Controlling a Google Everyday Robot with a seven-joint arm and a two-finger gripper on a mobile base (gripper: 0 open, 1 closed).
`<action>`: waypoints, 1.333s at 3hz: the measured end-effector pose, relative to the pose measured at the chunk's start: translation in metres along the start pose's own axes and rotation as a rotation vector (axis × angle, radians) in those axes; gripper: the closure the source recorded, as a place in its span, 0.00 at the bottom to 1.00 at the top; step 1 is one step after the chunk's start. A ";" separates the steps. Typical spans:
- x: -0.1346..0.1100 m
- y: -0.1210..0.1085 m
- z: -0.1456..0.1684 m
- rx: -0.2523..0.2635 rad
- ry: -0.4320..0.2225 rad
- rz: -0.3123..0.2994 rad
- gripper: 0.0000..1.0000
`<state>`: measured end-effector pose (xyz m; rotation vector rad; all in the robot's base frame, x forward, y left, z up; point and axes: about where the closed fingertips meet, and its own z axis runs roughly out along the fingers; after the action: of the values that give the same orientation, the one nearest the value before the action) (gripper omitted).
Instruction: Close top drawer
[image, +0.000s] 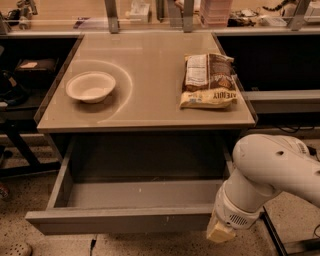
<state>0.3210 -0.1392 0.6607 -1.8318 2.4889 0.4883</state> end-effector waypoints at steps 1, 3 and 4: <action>0.000 0.000 0.000 0.000 0.000 0.000 0.37; 0.000 0.000 0.000 0.000 0.000 0.000 0.00; 0.000 0.000 0.000 0.000 0.000 0.000 0.00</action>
Offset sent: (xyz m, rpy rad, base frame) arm 0.0000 0.0000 0.0000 0.0000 0.0000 0.0000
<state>0.3209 -0.1392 0.6608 -1.8320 2.4888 0.4881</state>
